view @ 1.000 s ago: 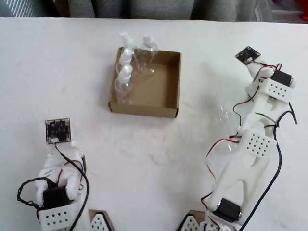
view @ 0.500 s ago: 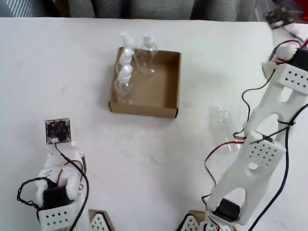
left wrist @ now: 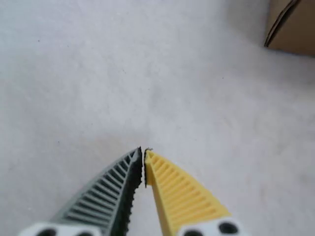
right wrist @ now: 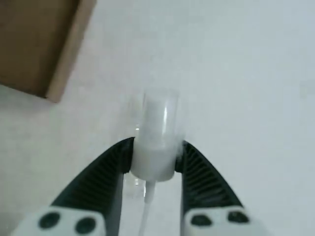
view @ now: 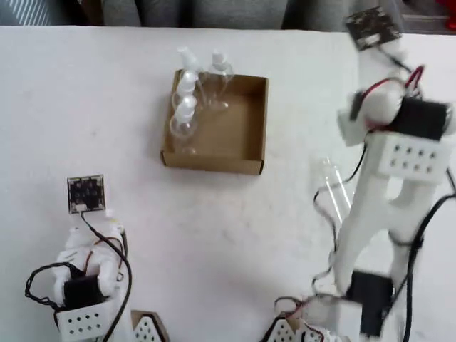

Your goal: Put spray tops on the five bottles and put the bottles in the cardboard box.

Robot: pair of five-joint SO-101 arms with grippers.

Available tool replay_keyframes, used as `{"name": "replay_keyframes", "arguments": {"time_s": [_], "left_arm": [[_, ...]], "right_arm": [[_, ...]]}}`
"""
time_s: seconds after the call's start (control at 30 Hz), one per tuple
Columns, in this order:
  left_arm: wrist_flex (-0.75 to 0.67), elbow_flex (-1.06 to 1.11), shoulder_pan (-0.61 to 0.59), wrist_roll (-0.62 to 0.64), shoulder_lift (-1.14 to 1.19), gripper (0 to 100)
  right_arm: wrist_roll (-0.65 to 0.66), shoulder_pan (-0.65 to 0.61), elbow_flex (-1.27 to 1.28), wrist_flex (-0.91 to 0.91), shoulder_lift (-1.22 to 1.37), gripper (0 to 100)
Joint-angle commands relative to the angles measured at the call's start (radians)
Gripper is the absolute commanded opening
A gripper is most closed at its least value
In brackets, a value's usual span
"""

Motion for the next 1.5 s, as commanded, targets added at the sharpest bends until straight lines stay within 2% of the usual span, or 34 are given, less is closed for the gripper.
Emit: {"name": "replay_keyframes", "arguments": {"time_s": [0.0,0.13,0.23,0.33,0.43,0.7,0.93,1.13,1.33,1.47], "left_arm": [[-0.009,-0.002,0.008,0.002,-0.005,2],[-0.009,-0.002,0.008,0.002,-0.005,2],[-0.009,-0.002,0.008,0.002,-0.005,2],[-0.009,-0.002,0.008,0.002,-0.005,2],[-0.009,-0.002,0.008,0.002,-0.005,2],[-0.009,-0.002,0.008,0.002,-0.005,2],[-0.009,-0.002,0.008,0.002,-0.005,2],[-0.009,-0.002,0.008,0.002,-0.005,2],[-0.009,-0.002,0.008,0.002,-0.005,2],[-0.008,-0.002,0.013,0.002,-0.005,2]], "right_arm": [[-0.198,-0.196,0.267,0.019,-0.294,1.6],[-0.408,-0.418,0.459,0.019,-0.407,1.6],[-0.511,-0.588,0.577,0.015,-0.418,1.6],[-0.560,-0.740,0.684,-0.036,-0.395,1.7],[-0.542,-0.832,0.775,-0.124,-0.364,1.7],[-0.522,-0.918,1.011,-0.466,-0.265,1.8],[-0.525,-1.006,1.094,-0.638,-0.173,2.3],[-0.526,-1.006,1.086,-0.677,-0.054,17.0],[-0.517,-0.981,1.013,-0.665,0.001,26.7],[-0.499,-0.938,0.911,-0.510,0.001,30.9]]}}
